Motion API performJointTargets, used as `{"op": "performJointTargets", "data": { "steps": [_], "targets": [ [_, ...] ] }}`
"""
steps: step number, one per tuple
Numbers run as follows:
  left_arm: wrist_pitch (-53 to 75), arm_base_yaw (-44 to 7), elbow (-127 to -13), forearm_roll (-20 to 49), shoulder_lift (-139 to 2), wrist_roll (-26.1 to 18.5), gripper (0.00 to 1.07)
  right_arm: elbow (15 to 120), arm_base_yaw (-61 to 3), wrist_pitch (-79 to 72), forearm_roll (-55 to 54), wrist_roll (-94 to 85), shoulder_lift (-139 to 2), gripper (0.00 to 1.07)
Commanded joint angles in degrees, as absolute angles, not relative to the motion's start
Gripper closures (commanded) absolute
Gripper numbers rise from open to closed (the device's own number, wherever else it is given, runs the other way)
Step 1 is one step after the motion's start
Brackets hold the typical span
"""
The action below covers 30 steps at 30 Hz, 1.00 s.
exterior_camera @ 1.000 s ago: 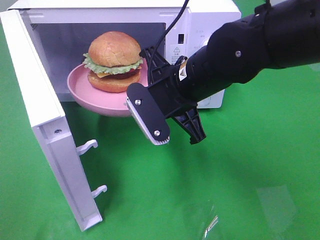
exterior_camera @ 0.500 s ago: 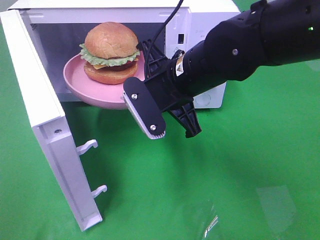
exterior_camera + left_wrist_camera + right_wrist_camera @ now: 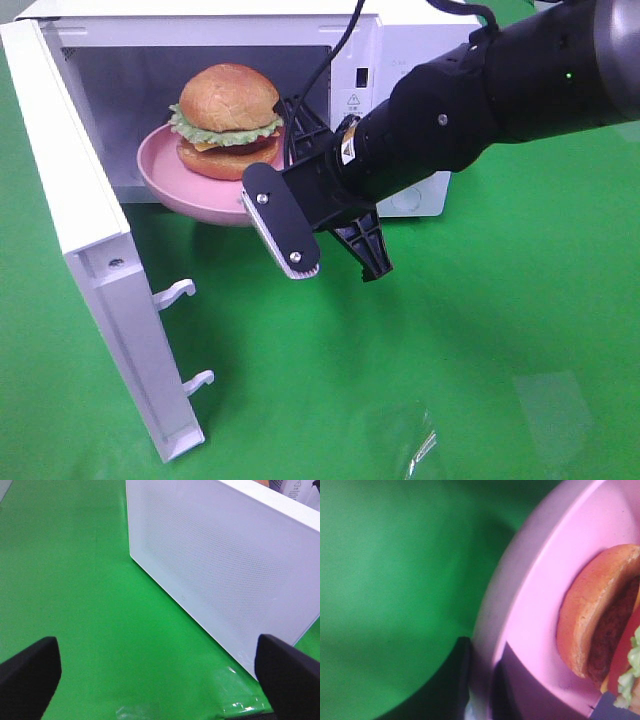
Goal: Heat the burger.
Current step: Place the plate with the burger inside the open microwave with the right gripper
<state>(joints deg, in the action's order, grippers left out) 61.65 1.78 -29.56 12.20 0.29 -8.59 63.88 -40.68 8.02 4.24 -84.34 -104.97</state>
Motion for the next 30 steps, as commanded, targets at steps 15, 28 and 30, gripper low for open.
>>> {"op": "performJointTargets", "data": {
  "steps": [15, 28, 30],
  "targets": [
    [61.59, 1.49, -29.56, 12.2, 1.2, -8.77, 0.09, 71.56, -38.85, 3.61, 6.3, -82.16, -109.49, 1.07],
    [61.59, 1.49, -29.56, 12.2, 1.2, -8.77, 0.09, 72.82, -38.67, 1.89, 7.68, -82.16, -111.61, 1.06],
    [61.59, 1.49, -29.56, 12.2, 1.2, -8.77, 0.09, 73.91, -38.67, 2.12, 7.68, -82.16, -112.59, 1.06]
  ]
}}
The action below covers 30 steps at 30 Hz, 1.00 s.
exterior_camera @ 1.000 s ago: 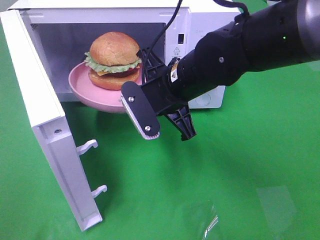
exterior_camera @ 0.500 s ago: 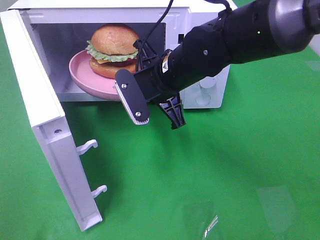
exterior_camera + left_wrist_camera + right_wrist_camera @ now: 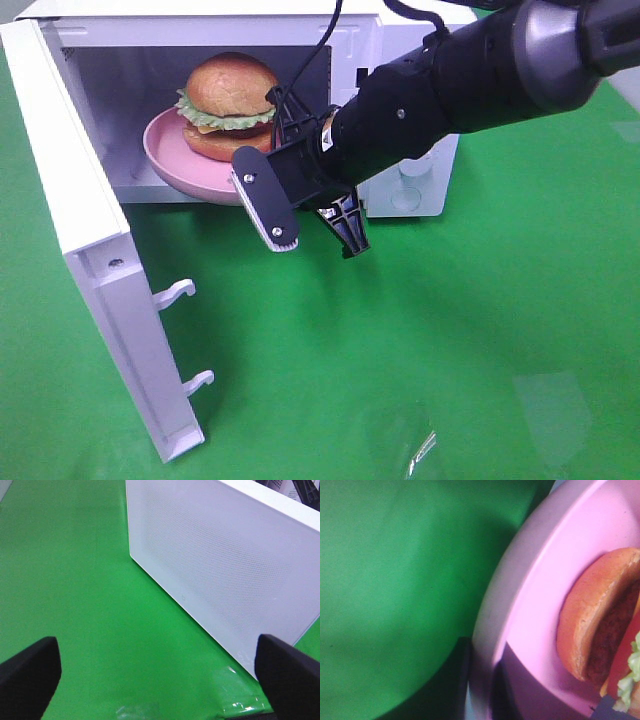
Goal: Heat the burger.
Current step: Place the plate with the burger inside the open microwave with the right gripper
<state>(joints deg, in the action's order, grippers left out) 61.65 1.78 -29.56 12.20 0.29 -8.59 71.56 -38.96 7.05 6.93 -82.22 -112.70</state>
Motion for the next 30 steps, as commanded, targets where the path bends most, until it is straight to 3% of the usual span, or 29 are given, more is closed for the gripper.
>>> {"op": "performJointTargets", "data": {
  "steps": [1, 30],
  "targets": [
    [61.59, 1.49, -29.56, 12.2, 1.2, -8.77, 0.09, 73.91, -38.67, 2.12, 7.68, -82.16, -112.59, 1.06],
    [61.59, 1.49, -29.56, 12.2, 1.2, -8.77, 0.09, 88.18, -38.67, 5.9, 11.63, -73.51, -122.44, 1.05]
  ]
}}
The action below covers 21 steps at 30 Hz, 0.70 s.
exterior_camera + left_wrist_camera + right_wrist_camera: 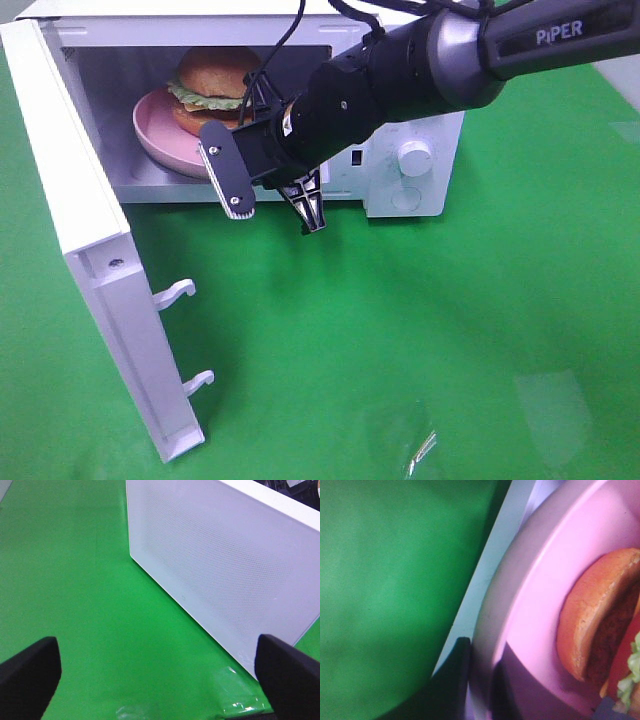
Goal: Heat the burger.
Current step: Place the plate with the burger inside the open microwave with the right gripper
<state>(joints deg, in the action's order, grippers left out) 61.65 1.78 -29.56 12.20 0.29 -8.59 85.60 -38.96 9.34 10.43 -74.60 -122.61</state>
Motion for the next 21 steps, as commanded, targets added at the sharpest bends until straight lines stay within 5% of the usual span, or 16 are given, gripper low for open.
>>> {"op": "performJointTargets", "data": {
  "steps": [1, 21],
  "targets": [
    [61.59, 1.49, -29.56, 12.2, 1.2, -8.77, 0.09, 88.18, -38.67, 5.9, 11.63, -73.51, -122.44, 1.05],
    [61.59, 1.49, -29.56, 12.2, 1.2, -8.77, 0.09, 99.81, -37.99, 10.94, 15.87, -68.98, -129.32, 1.05]
  ]
}}
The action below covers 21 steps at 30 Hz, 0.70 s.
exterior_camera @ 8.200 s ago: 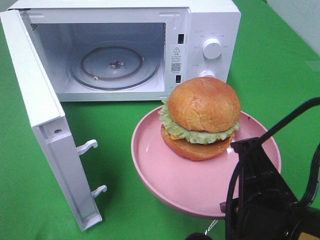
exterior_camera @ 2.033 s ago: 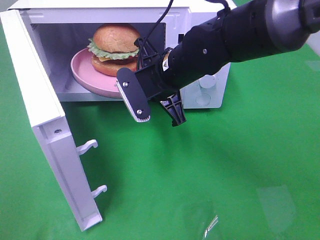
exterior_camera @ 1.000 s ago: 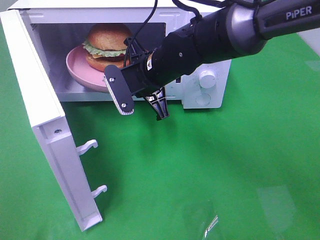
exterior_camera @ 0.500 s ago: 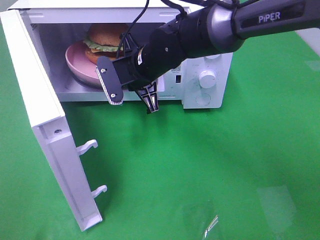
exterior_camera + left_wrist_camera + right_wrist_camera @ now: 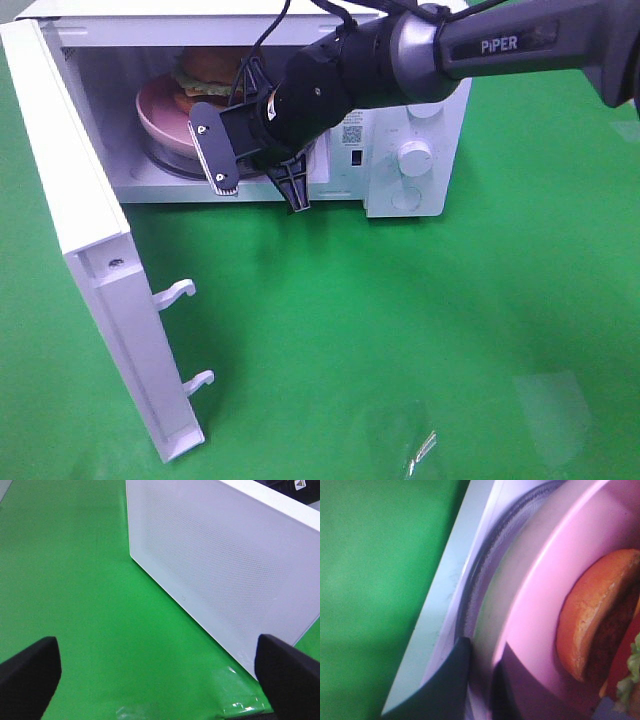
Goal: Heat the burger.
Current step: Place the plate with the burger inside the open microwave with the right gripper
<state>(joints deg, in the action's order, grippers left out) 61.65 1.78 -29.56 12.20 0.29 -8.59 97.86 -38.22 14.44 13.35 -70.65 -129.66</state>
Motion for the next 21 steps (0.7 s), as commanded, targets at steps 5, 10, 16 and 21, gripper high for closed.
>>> {"op": "performJointTargets", "data": {
  "steps": [5, 10, 16, 21],
  "targets": [
    [61.59, 1.49, -29.56, 12.2, 1.2, -8.77, 0.09, 100.27, -37.99, 10.89, 16.73, -67.95, -129.72, 1.05],
    [61.59, 1.49, -29.56, 12.2, 1.2, -8.77, 0.09, 100.32, -37.99, 11.0, 16.62, -67.72, -130.75, 1.04],
    [61.59, 1.49, -29.56, 12.2, 1.2, -8.77, 0.09, 100.32, -37.99, 11.17, 16.62, -67.09, -131.38, 1.02],
    [61.59, 1.49, -29.56, 12.2, 1.2, -8.77, 0.09, 100.32, -37.99, 11.12, 16.62, -67.09, -131.49, 0.97]
  ]
}}
